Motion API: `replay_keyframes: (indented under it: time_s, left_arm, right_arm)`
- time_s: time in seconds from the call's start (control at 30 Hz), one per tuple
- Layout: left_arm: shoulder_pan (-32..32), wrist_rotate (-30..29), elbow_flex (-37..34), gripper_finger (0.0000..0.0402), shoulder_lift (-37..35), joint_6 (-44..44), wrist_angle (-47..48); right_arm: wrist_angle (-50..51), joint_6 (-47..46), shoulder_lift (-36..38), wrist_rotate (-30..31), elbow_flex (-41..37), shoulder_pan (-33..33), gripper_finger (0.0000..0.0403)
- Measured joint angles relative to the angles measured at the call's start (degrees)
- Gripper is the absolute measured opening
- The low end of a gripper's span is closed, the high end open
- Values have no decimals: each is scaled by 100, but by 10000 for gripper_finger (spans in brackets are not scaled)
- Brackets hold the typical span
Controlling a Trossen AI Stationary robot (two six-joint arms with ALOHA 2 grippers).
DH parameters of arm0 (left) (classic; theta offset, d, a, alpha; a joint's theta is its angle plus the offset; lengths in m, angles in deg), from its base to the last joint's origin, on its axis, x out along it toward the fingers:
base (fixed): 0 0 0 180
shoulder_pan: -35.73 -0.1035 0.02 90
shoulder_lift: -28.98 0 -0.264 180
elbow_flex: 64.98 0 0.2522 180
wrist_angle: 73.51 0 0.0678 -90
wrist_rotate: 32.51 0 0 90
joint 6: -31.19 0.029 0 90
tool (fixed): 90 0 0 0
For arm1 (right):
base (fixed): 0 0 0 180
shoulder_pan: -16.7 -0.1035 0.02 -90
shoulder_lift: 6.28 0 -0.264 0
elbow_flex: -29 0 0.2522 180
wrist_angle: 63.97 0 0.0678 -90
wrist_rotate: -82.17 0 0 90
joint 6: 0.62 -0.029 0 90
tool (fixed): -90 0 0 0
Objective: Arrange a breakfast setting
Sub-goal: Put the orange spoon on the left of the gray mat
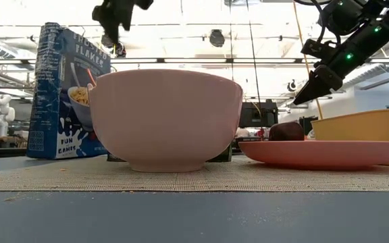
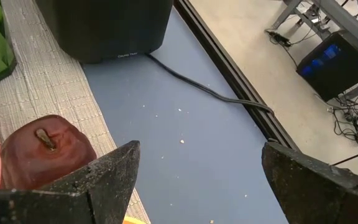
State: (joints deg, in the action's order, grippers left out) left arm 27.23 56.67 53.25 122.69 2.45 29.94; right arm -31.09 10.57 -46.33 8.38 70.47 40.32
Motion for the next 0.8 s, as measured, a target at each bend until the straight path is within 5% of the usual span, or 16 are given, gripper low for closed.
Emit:
replay_keyframes:
  time_s: [0.4,0.8]
  left_arm:
    - [-54,135,-1456,317,20,-777,74]
    - [-54,147,-1567,317,18,-762,52]
  right_arm:
    - [0,-1,0,-1,0,0,325]
    - [-2,-2,0,-2,0,0,325]
